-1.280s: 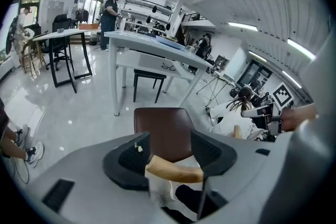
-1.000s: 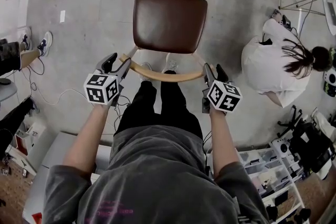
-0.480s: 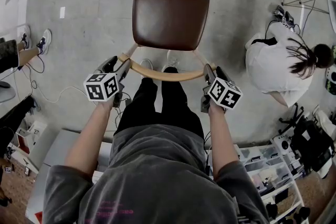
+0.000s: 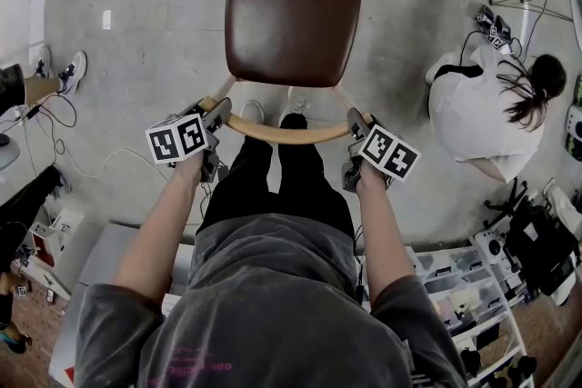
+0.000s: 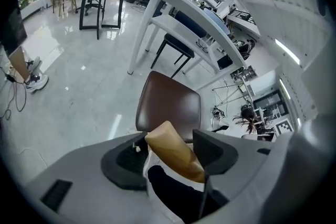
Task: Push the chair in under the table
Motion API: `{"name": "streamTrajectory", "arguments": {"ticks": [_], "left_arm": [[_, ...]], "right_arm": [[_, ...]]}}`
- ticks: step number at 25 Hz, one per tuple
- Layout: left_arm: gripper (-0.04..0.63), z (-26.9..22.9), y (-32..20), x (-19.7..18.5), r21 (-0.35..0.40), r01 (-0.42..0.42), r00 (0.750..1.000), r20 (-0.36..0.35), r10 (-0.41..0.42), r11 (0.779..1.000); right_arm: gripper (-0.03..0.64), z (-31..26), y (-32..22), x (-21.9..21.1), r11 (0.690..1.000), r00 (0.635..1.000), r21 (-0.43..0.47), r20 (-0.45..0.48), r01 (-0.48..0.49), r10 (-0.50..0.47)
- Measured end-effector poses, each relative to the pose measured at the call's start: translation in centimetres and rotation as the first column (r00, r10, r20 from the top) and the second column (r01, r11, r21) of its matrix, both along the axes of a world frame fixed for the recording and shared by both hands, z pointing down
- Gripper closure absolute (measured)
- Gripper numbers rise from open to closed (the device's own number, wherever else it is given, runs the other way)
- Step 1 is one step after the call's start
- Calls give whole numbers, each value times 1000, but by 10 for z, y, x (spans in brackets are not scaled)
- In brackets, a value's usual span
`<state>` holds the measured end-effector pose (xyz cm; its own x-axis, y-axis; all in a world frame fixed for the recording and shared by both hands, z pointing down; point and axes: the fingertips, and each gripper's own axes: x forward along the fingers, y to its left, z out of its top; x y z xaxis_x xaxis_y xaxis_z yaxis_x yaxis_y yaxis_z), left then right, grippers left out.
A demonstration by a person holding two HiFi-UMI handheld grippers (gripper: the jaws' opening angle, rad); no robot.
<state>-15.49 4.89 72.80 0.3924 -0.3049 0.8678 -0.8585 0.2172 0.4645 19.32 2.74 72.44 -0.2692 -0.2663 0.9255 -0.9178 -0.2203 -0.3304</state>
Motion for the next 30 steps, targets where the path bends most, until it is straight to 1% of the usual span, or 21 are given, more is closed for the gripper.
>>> {"name": "streamTrajectory", "arguments": {"ticks": [4, 7, 9, 13, 19, 23, 30], "left_arm": [[331, 2, -3, 9, -16, 30, 999, -33, -30, 999], [330, 6, -3, 9, -47, 62, 997, -41, -63, 997], [328, 9, -3, 11, -75, 83, 995, -52, -87, 994], [324, 16, -2, 11, -129, 117, 990, -63, -126, 985], [321, 26, -3, 11, -195, 134, 987, -57, -148, 972], [311, 31, 0, 11, -236, 151, 982, -77, -174, 960], [310, 41, -1, 12, -272, 198, 971, -74, -226, 942]], "right_arm": [[399, 8, -2, -3, 1000, 1000, -25, 14, -13, 14], [400, 18, -1, -7, 998, 999, -62, 38, -33, 35], [399, 23, -1, -7, 996, 999, -84, 35, -35, 38], [399, 28, -2, -6, 994, 999, -105, 24, -44, 46], [397, 38, -2, -8, 986, 999, -165, 31, -35, 41], [391, 44, 1, -9, 980, 998, -197, 41, -30, 39], [390, 55, 0, -9, 974, 996, -221, 55, -50, 63]]}}
